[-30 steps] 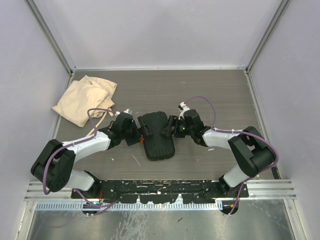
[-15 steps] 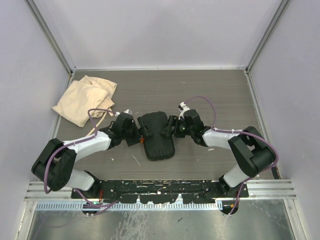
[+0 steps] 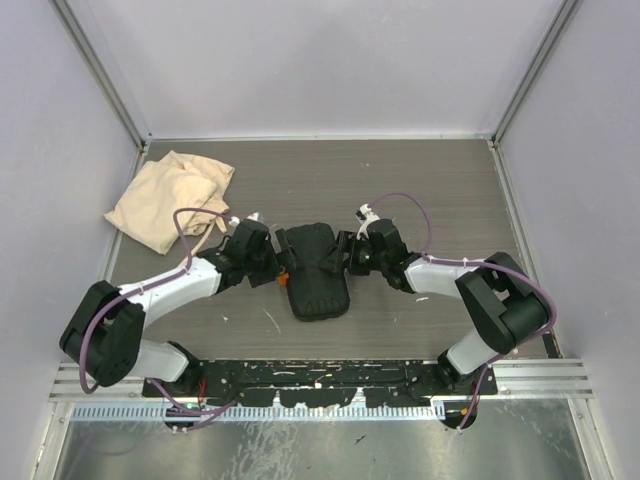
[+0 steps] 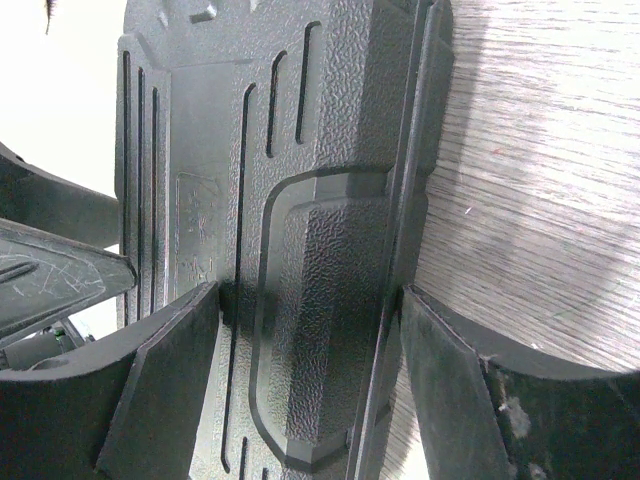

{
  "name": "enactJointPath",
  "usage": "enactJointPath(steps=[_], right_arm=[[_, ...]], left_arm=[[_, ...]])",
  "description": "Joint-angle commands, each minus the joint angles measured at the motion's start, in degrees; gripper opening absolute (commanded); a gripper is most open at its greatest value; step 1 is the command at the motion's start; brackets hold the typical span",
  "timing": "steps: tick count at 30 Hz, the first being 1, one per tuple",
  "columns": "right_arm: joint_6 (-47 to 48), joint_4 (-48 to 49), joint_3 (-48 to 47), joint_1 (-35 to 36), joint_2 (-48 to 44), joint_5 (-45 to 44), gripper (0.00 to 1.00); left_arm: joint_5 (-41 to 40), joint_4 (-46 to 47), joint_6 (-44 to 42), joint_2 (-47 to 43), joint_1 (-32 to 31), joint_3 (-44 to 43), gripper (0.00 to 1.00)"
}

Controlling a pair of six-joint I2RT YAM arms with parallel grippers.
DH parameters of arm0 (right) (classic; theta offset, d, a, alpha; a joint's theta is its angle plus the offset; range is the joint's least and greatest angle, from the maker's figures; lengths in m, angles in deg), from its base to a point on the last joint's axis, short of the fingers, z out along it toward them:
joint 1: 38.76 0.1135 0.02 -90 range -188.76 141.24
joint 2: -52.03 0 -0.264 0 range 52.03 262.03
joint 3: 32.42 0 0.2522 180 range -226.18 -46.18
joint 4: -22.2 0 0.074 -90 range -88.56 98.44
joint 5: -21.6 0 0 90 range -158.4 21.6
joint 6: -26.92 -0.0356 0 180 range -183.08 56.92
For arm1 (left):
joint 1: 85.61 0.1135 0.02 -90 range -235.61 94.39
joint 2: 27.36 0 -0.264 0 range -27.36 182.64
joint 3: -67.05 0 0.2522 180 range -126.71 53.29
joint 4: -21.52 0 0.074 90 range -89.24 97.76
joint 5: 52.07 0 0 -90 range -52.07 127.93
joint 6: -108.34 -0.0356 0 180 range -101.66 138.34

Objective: Sort the tools into containers
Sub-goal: Close the storage box at the center of the board.

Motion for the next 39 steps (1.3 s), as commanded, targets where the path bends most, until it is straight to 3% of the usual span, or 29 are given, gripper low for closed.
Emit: enactJointPath(steps=[1, 11, 17, 39], right_arm=[[4.3, -14.9, 3.6, 1.3, 4.7, -3.6, 0.73], [4.3, -15.0, 3.7, 1.3, 4.6, -3.6, 0.73], [4.4, -15.4, 3.6, 1.3, 4.6, -3.7, 0.73], [4.6, -16.1, 3.3, 1.4, 4.3, -3.6, 0.73]], left_arm=[[-1.3, -0.6, -1.0, -1.0, -0.6, -2.5, 0.91], [0.6, 4.6, -0.1, 1.7, -0.8, -1.0, 0.88], [1.1, 6.3, 0.0, 3.5, -0.8, -0.4, 0.82], [3.4, 11.0, 1.5, 6.9, -0.8, 2.9, 0.81]])
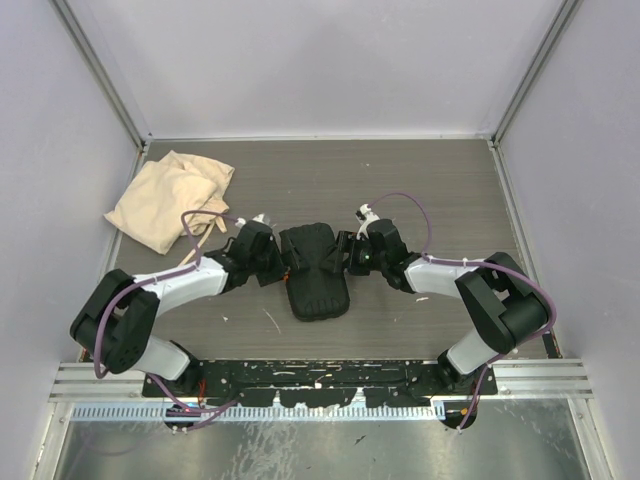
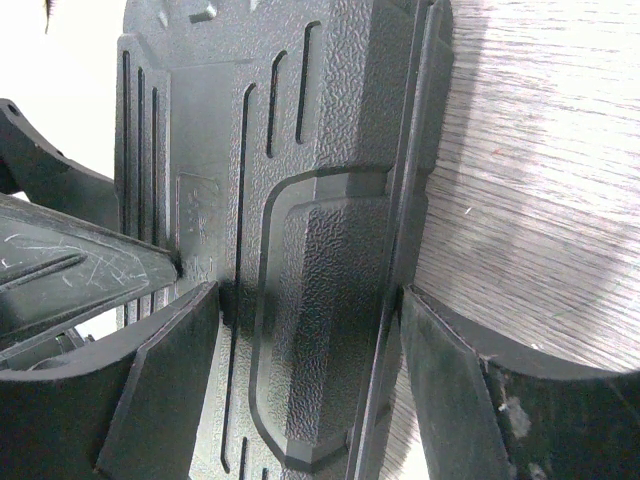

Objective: Sort the tools into containers
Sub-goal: Close the storage box at the center of the board, then reset both arms

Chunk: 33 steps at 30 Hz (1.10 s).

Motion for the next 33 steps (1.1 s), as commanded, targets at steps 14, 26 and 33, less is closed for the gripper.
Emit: enactJointPath(steps=[14, 26, 33], right_arm=[[5.0, -18.7, 2.2, 1.4, 1.0, -5.9, 0.73], [9.8, -30.7, -8.9, 1.4, -14.3, -19.6, 0.74], [11.8, -32.6, -7.2, 1.4, -30.0, -30.2, 0.77]], left_arm=[[-4.8, -1.5, -4.3, -5.4, -0.4, 0.8, 0.89], [-24.3, -21.4, -22.4, -25.0, -0.2, -11.7, 0.98], [-32.6, -26.5, -26.2, -36.1, -0.1, -11.7, 0.98]])
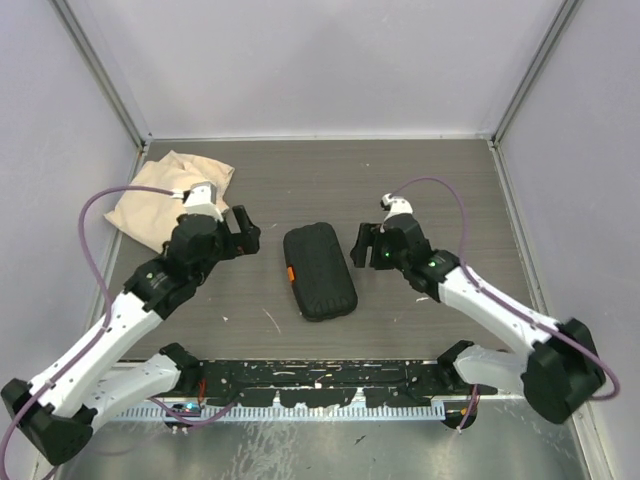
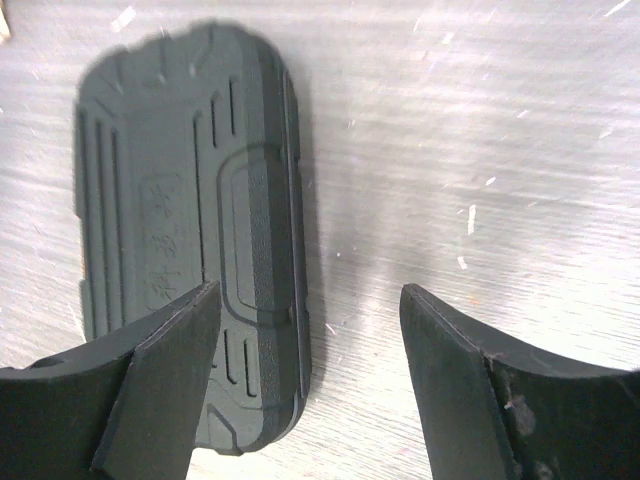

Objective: Sort the tools into containers
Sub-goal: Reset both arms

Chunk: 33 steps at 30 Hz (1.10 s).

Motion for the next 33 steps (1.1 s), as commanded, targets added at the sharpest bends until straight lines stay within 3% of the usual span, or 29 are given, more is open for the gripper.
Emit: enactJointPath(steps=[1, 3, 10, 18, 33], right_arm=[[2.8, -1.9, -0.2, -0.1, -11.2, -11.6, 0.77], [3.0, -2.7, 0.9, 0.0, -16.0, -13.9, 0.79], [3.2, -5.6, 5.9, 0.0, -32.0, -20.1, 1.0], [0.7, -8.1, 11.2, 0.0, -44.8, -24.8, 1.0], [-0.7, -11.0, 10.7, -0.1, -43.7, -28.5, 1.0]], left_arm=[[-8.2, -5.3, -4.2, -6.2, 0.1, -1.0, 0.98], [-9.6, -6.8, -4.4, -8.8, 0.1, -0.6, 0.98], [-12.3, -11.6, -3.8, -17.2, 0.1, 2.5, 0.98], [-14.8, -18.9, -0.7, -25.8, 0.1, 6.0, 0.98], [-21.1, -22.1, 5.3, -36.8, 0.0, 10.5, 0.98]])
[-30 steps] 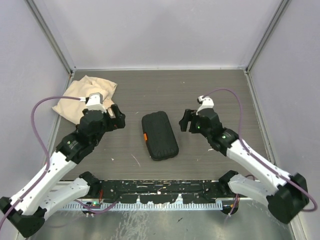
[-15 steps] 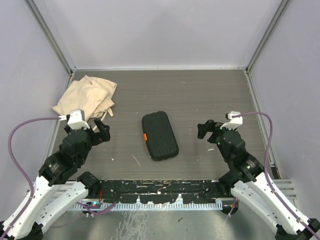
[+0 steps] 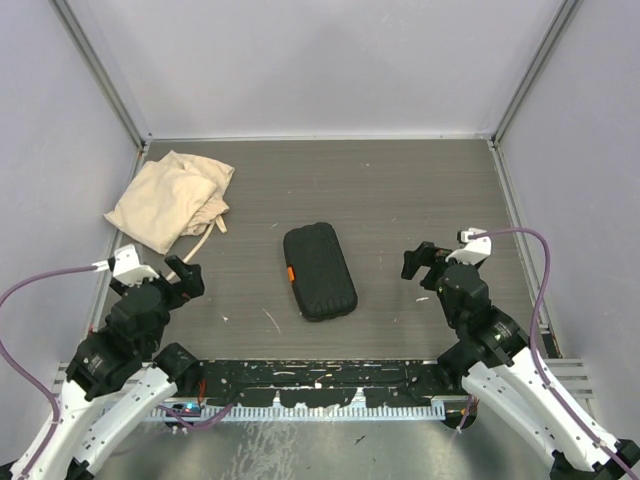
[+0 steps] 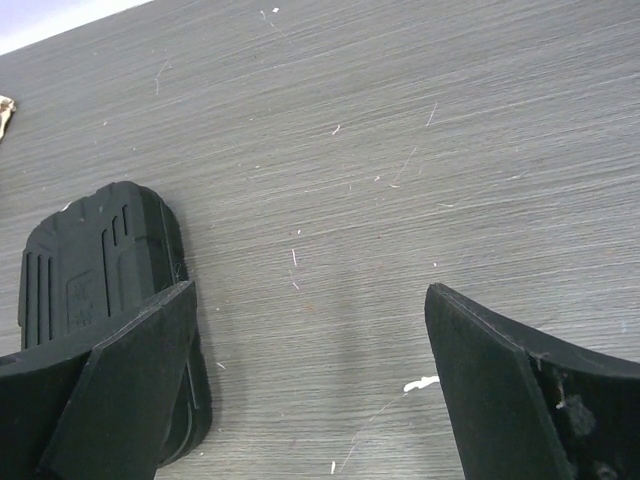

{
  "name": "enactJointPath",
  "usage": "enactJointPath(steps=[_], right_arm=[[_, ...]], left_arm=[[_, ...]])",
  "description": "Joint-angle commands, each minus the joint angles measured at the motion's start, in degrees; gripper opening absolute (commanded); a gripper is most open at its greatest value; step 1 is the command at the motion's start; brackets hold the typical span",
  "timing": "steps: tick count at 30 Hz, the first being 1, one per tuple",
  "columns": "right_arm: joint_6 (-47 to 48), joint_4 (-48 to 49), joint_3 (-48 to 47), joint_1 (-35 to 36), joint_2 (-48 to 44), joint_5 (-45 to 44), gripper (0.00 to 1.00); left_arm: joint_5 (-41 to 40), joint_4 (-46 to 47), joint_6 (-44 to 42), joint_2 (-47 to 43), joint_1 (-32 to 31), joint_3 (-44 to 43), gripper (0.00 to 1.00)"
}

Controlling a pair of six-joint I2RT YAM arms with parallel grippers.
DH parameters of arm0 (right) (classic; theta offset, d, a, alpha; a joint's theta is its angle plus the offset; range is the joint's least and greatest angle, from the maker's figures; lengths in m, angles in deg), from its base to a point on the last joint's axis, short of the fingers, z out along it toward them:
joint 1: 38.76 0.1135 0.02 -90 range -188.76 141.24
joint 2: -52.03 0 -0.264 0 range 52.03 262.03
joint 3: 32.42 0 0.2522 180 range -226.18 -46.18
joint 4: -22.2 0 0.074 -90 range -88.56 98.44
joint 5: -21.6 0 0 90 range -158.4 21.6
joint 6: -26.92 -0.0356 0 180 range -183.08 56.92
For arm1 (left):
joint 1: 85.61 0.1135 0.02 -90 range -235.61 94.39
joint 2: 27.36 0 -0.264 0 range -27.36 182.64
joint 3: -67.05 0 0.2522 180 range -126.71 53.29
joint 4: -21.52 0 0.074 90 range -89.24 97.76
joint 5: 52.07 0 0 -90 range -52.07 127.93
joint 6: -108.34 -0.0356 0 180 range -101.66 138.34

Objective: Sort the tools into containers
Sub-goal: Reset both arms

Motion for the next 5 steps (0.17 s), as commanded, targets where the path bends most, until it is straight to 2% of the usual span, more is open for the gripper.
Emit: enactJointPath(steps=[1, 5], right_arm=[[-0.5, 2.0, -0.8, 0.0, 0.2, -1.6, 1.0], [-0.5, 2.1, -0.7, -0.1, 0.4, -1.6, 1.0]], left_arm=[[-3.4, 0.9, 1.3, -0.6, 0.0, 0.6, 0.98], [-3.6, 0.6, 1.3, 1.2, 0.0, 0.2, 0.98]])
